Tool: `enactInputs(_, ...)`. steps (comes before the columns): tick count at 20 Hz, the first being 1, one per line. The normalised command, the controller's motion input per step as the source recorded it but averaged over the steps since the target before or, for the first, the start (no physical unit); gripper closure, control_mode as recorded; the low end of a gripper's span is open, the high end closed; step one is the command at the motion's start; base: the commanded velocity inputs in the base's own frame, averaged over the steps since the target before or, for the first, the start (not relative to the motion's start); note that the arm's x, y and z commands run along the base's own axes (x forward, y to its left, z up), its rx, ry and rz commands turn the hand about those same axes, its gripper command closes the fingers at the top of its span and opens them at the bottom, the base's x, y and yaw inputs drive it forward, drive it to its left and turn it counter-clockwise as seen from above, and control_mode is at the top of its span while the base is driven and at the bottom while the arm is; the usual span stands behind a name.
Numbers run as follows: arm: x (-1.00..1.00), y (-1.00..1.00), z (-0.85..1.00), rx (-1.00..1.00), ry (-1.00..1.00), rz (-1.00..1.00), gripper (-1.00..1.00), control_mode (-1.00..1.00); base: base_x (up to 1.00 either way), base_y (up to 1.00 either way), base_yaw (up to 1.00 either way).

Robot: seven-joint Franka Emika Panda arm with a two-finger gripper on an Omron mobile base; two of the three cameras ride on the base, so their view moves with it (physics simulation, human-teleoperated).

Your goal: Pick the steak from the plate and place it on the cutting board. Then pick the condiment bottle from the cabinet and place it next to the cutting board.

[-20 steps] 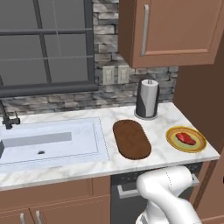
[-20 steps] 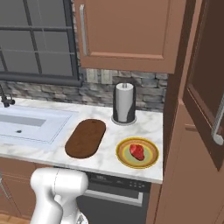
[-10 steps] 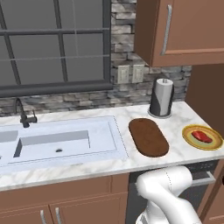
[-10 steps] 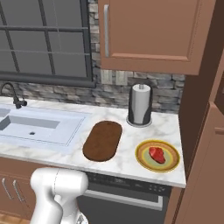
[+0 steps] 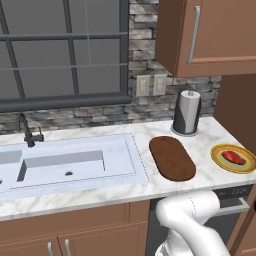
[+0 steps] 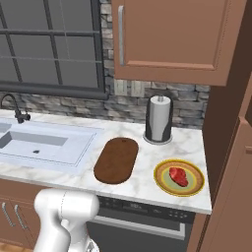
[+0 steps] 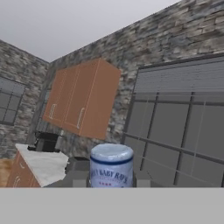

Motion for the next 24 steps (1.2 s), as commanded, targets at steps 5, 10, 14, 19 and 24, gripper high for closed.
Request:
enactInputs(5,0.05,0.0,0.0,0.0,0.0,0.0,1.0,-1.0,0.09,0.0,0.0)
enactInputs(10,0.0,0.0,0.0,0.0,0.0,0.0,1.0,-1.0,0.0,0.0,0.0)
enactInputs(14,0.0,0.0,0.0,0.0,0.0,0.0,1.0,-1.0,0.0,0.0,0.0)
enactInputs(19,0.04,0.0,-0.02,0.0,-0.01,-0.01,1.0,-1.0,0.0,0.0,0.0)
enactInputs(24,0.25,0.0,-0.07,0.0,-0.05,-0.07,1.0,-1.0,0.0,0.0,0.0)
